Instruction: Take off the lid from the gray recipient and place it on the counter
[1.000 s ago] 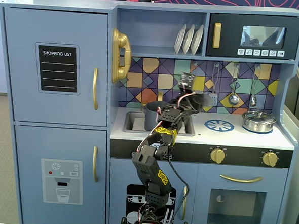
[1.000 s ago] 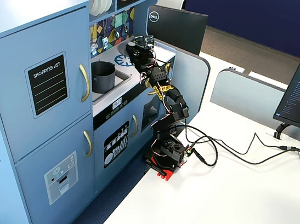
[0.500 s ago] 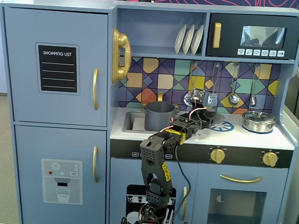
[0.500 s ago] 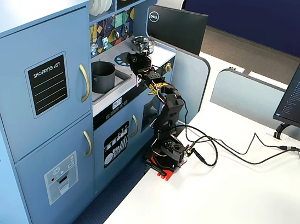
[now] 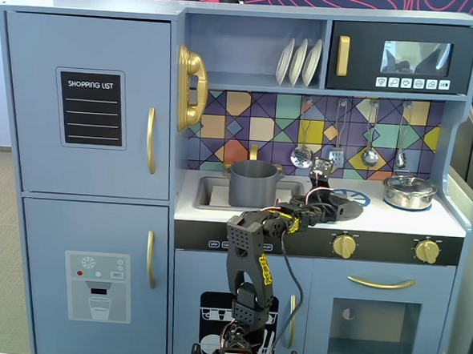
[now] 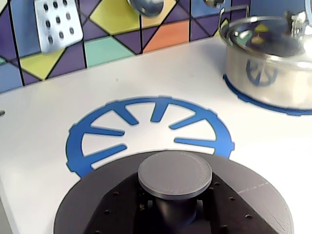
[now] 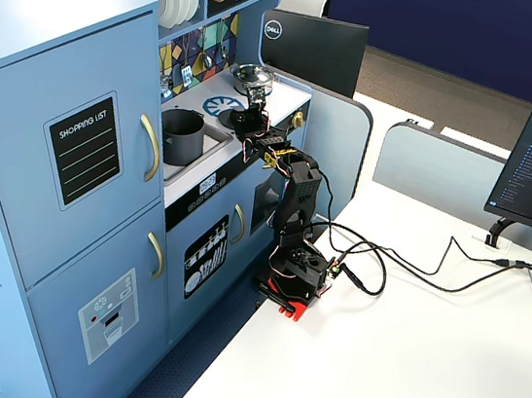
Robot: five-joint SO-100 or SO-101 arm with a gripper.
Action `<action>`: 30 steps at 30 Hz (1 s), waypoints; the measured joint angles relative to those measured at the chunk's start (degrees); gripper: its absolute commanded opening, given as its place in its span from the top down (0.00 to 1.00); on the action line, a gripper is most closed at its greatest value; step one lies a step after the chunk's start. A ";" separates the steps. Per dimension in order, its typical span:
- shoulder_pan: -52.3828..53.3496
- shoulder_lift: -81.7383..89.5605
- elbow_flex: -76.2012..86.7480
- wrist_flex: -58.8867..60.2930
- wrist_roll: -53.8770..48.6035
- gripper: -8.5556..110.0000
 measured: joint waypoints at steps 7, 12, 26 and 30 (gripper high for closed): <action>0.00 -0.18 2.02 -2.72 0.00 0.72; 1.76 -0.18 2.55 -3.60 0.00 0.66; 1.23 16.35 1.58 7.21 3.52 0.83; -2.99 33.31 -1.05 30.50 6.24 0.93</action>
